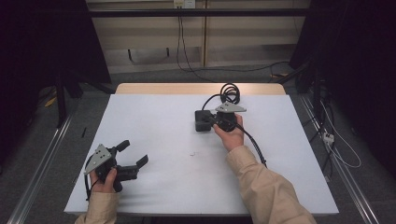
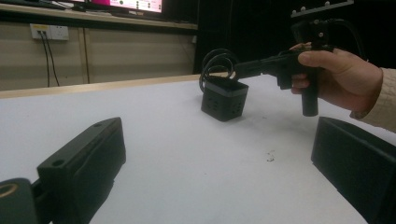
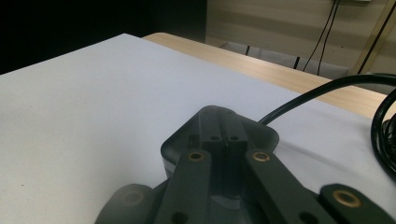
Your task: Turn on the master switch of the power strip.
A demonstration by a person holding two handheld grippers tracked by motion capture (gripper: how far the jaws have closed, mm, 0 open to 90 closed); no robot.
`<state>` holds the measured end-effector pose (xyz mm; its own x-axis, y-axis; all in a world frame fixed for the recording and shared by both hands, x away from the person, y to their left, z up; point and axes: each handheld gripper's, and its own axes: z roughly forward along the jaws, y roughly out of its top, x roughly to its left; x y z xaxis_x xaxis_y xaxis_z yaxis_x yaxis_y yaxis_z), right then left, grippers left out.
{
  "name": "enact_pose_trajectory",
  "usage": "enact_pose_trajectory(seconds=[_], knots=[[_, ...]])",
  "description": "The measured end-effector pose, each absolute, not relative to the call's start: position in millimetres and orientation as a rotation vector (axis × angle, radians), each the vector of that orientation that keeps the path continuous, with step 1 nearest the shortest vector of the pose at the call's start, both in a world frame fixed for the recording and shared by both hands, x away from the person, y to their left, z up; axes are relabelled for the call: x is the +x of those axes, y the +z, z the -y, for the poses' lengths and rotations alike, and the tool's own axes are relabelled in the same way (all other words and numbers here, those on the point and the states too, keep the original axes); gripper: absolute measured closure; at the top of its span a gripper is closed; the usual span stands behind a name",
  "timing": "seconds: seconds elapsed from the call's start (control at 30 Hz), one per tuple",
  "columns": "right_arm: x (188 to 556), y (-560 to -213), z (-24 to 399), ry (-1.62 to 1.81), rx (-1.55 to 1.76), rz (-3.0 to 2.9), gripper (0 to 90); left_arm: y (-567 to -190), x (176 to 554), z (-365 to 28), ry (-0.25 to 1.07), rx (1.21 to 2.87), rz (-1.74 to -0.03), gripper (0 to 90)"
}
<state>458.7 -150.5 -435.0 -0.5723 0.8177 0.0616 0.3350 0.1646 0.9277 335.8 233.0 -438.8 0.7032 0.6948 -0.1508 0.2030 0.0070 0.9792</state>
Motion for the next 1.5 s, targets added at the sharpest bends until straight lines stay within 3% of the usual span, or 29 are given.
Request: enact_pose_trajectory(seconds=[1.5], knots=[[465.8, -441.0, 146.6, 1.349, 1.066, -2.029, 90.0, -439.0, 335.7, -233.5, 0.453, 1.557, -0.762, 2.7]])
